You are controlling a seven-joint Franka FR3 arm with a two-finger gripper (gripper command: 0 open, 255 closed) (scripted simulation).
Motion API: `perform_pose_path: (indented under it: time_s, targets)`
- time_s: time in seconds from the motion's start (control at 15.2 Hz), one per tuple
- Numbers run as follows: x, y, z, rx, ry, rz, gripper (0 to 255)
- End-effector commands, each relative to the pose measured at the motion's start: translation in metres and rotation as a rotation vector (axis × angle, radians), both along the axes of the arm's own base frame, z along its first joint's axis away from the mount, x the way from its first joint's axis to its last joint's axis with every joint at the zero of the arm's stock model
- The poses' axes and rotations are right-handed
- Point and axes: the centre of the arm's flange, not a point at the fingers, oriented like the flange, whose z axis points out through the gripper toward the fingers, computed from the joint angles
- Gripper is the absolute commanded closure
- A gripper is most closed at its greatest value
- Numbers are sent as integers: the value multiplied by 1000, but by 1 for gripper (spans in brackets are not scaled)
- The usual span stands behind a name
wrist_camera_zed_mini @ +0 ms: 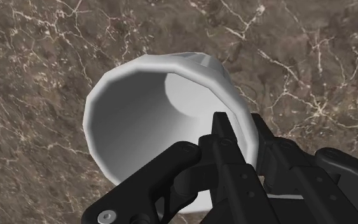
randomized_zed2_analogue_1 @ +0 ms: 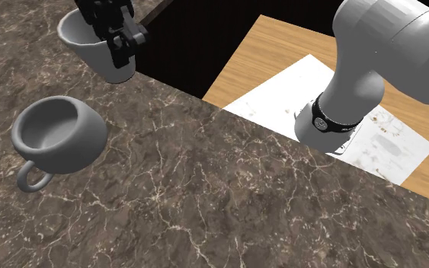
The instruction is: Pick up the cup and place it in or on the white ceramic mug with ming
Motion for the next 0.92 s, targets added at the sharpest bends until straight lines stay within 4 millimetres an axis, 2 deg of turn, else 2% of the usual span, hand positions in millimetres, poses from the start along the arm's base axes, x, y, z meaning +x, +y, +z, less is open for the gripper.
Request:
perform_pose_path:
  time_s: [0.0, 0.79, 0.86]
  targets:
    - [26, -5, 2, 0, 0, 0, 255]
    - [185, -34, 17, 0, 0, 0, 255]
    - [185, -34, 12, 0, 0, 0, 255]
